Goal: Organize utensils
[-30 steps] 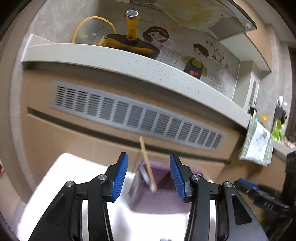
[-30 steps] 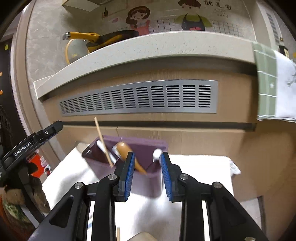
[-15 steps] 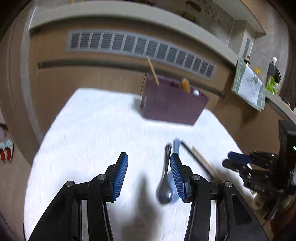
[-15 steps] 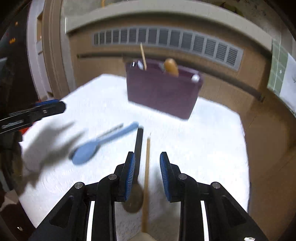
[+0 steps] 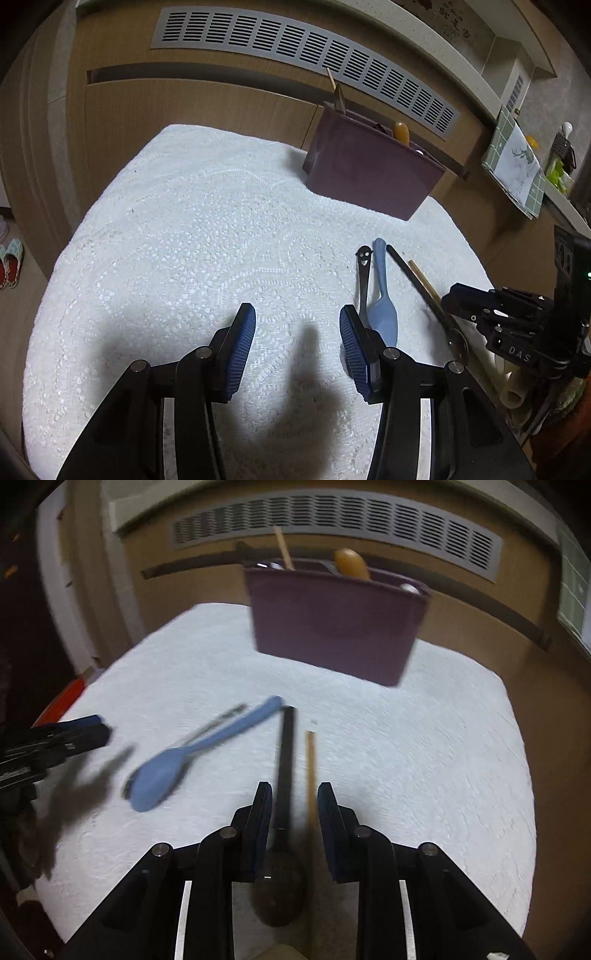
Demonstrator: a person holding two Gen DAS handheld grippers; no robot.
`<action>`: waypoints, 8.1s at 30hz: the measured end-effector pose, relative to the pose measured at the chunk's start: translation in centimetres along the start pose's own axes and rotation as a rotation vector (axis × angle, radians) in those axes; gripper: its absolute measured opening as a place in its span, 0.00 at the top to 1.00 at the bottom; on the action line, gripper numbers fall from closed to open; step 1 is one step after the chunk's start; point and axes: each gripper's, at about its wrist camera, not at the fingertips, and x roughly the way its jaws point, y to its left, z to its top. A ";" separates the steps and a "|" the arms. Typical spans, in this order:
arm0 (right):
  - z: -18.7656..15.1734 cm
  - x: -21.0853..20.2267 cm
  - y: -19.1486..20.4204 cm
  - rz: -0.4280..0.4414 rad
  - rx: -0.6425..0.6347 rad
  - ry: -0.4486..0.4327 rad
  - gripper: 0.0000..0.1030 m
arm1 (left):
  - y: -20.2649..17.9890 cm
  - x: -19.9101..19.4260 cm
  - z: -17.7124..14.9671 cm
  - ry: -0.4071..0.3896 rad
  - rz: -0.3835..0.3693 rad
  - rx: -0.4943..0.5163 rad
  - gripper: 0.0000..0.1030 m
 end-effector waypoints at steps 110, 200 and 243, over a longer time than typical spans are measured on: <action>-3.6 -12.3 -4.1 -0.054 0.223 -0.289 0.89 | -11.1 -5.3 3.3 -0.092 -0.120 0.156 0.89; -0.1 2.1 -2.4 -0.048 0.103 0.053 0.83 | -4.0 -1.1 -1.3 0.049 0.059 0.061 0.67; -4.4 -5.1 -8.3 -0.007 0.342 -0.236 0.94 | -7.3 3.4 -1.8 0.113 0.145 0.220 0.67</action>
